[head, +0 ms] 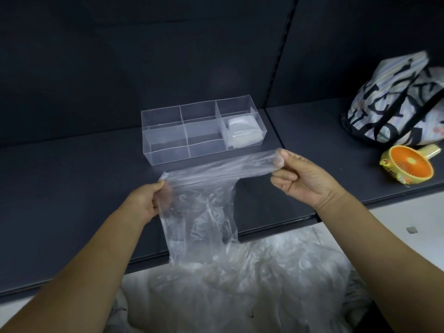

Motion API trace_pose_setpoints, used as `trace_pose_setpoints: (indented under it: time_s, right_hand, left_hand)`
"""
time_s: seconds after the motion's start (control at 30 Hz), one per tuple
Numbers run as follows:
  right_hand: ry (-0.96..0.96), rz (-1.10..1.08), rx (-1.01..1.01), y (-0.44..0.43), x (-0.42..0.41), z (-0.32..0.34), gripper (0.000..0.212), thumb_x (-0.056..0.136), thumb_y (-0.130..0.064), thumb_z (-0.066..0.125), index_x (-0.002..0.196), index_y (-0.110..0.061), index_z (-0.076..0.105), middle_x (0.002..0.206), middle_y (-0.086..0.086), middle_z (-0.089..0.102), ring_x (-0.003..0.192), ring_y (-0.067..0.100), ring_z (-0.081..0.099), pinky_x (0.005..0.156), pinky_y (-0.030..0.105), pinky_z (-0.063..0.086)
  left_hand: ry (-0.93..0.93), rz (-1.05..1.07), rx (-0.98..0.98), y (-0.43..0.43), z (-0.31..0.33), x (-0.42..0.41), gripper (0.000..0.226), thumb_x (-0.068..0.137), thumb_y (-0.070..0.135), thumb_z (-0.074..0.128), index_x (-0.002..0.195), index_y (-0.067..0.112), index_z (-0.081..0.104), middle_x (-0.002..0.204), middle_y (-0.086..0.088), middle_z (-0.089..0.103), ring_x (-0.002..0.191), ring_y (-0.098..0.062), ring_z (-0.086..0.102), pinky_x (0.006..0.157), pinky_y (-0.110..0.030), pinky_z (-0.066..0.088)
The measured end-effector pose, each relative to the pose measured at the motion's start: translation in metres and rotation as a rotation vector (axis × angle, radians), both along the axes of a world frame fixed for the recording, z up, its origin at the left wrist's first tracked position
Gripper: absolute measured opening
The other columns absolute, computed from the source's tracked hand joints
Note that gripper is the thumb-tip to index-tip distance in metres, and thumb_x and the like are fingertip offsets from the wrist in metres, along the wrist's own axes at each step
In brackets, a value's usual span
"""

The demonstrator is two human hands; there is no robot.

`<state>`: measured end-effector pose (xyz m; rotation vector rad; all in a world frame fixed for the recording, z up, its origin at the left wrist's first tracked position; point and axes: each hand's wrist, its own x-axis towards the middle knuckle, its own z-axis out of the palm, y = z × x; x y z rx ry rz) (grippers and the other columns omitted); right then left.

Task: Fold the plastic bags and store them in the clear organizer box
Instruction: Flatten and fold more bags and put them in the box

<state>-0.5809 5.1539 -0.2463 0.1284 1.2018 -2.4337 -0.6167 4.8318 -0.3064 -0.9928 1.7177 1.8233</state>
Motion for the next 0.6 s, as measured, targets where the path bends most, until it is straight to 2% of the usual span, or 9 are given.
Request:
trace_pose_setpoints:
  time_s: [0.07,0.13,0.17,0.23,0.3,0.37,0.43,0.5,0.6]
  right_hand:
    - [-0.044,-0.028,0.013,-0.004,0.006,0.002,0.018,0.093,-0.019,0.047,0.077,-0.014,0.054,0.067,-0.007,0.056,0.041,0.000,0.033,0.046,0.013,0.028]
    - [-0.045,-0.009,0.069,-0.009,0.011,0.004,0.017,0.092,-0.018,0.049,0.077,-0.012,0.056,0.066,-0.004,0.055,0.043,0.002,0.035,0.046,0.014,0.029]
    - [-0.029,0.009,0.110,-0.011,0.013,0.005,0.020,0.092,-0.018,0.050,0.075,-0.012,0.057,0.067,-0.002,0.055,0.045,0.003,0.036,0.047,0.015,0.029]
    - [0.005,0.045,0.191,-0.017,0.017,0.009,0.022,0.092,-0.018,0.051,0.072,-0.013,0.059,0.068,0.000,0.054,0.048,0.005,0.036,0.049,0.016,0.028]
    - [0.027,0.059,0.245,-0.022,0.019,0.014,0.019,0.090,-0.019,0.054,0.073,-0.012,0.059,0.067,0.001,0.053,0.050,0.006,0.038,0.050,0.015,0.030]
    - [0.028,0.049,0.279,-0.026,0.021,0.020,0.016,0.087,-0.022,0.058,0.073,-0.014,0.062,0.065,0.001,0.053,0.050,0.007,0.040,0.049,0.015,0.033]
    - [0.028,0.038,0.298,-0.025,0.022,0.024,0.016,0.085,-0.026,0.060,0.072,-0.017,0.064,0.062,-0.001,0.053,0.049,0.007,0.041,0.050,0.016,0.036]
    - [0.032,0.045,0.316,-0.021,0.024,0.026,0.019,0.086,-0.030,0.059,0.078,-0.014,0.065,0.059,0.000,0.053,0.050,0.007,0.042,0.052,0.017,0.036]
    - [0.045,0.078,0.345,-0.016,0.026,0.026,0.026,0.086,-0.033,0.058,0.092,-0.011,0.069,0.062,0.002,0.055,0.054,0.008,0.044,0.054,0.017,0.040]
  left_hand:
    - [0.099,-0.049,-0.278,0.005,0.003,0.003,0.023,0.093,0.031,0.061,0.102,0.010,0.061,0.096,-0.013,0.060,0.082,-0.027,0.059,0.071,-0.035,0.048]
    - [0.320,-0.225,-0.638,0.015,0.015,0.005,0.044,0.091,0.044,0.058,0.122,0.014,0.056,0.126,-0.013,0.051,0.115,-0.029,0.050,0.094,-0.037,0.042]
    - [0.459,-0.328,-0.661,0.023,0.027,0.007,0.054,0.090,0.049,0.057,0.135,0.020,0.049,0.141,-0.006,0.041,0.130,-0.022,0.040,0.105,-0.037,0.034]
    - [0.623,-0.606,-0.427,0.049,0.057,0.012,0.064,0.084,0.062,0.052,0.141,0.035,0.040,0.145,0.012,0.035,0.133,-0.004,0.029,0.109,-0.030,0.025]
    - [0.658,-0.871,-0.224,0.075,0.084,0.019,0.063,0.078,0.065,0.053,0.134,0.037,0.048,0.134,0.020,0.049,0.123,0.006,0.041,0.105,-0.023,0.029]
    - [0.678,-0.978,-0.147,0.093,0.098,0.020,0.035,0.081,0.053,0.062,0.106,0.029,0.069,0.104,0.014,0.069,0.099,0.009,0.058,0.094,-0.016,0.040]
    - [0.690,-0.931,-0.082,0.099,0.107,0.018,0.020,0.086,0.039,0.064,0.075,0.024,0.070,0.077,0.004,0.069,0.080,0.002,0.062,0.086,-0.014,0.043]
    - [0.665,-0.820,-0.003,0.095,0.107,0.016,0.024,0.085,0.039,0.062,0.067,0.023,0.066,0.066,0.001,0.060,0.072,-0.005,0.057,0.088,-0.020,0.042]
    - [0.586,-0.752,0.090,0.088,0.103,0.018,0.030,0.077,0.048,0.060,0.060,0.023,0.065,0.062,-0.001,0.048,0.060,-0.005,0.051,0.077,-0.023,0.039]
